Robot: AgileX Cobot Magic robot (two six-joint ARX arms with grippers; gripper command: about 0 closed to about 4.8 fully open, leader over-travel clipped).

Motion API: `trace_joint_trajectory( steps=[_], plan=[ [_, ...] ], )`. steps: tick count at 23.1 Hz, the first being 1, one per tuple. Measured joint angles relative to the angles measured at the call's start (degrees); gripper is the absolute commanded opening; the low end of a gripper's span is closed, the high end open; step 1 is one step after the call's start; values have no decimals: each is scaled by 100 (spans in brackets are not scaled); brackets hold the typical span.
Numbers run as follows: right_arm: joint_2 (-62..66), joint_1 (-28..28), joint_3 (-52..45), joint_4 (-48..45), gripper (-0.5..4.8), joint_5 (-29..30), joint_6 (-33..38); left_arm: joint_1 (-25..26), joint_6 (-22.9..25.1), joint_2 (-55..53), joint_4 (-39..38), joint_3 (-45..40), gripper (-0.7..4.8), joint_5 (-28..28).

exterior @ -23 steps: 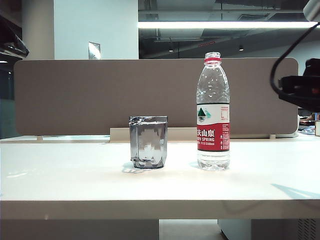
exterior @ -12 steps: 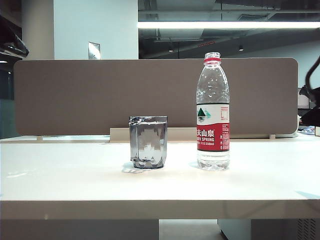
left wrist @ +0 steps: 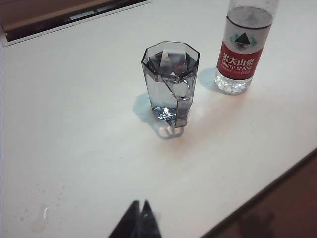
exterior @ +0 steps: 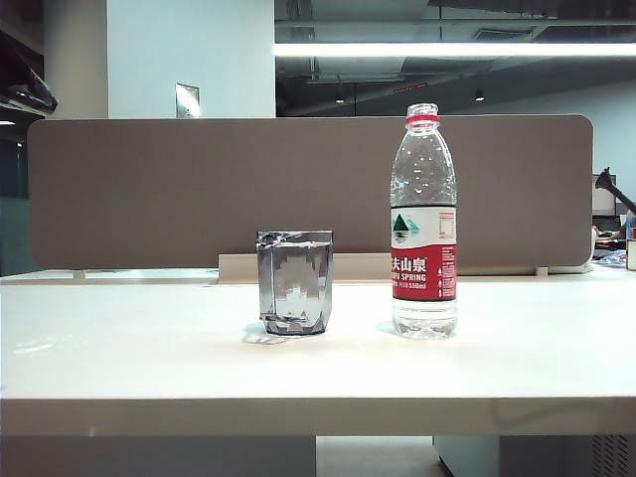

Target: Pick up the mineral water bottle on the table and pour water into the mug until it's full.

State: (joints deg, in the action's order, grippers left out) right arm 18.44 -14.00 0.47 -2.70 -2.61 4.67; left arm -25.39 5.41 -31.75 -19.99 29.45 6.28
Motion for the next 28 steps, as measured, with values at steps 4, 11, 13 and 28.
trace_joint_trajectory(
  steps=[4,11,13,28],
  plan=[
    [-570,422,0,789,-5,450,138,0,0,0,2,0,-5,0],
    [-1436,444,0,1351,-5,531,155,0,0,0,2,0,-5,0],
    [-1620,450,0,1360,-5,498,136,-2,0,0,2,0,-5,0],
    [-1836,925,0,1375,-5,396,131,0,0,0,2,0,-5,0]
  ],
)
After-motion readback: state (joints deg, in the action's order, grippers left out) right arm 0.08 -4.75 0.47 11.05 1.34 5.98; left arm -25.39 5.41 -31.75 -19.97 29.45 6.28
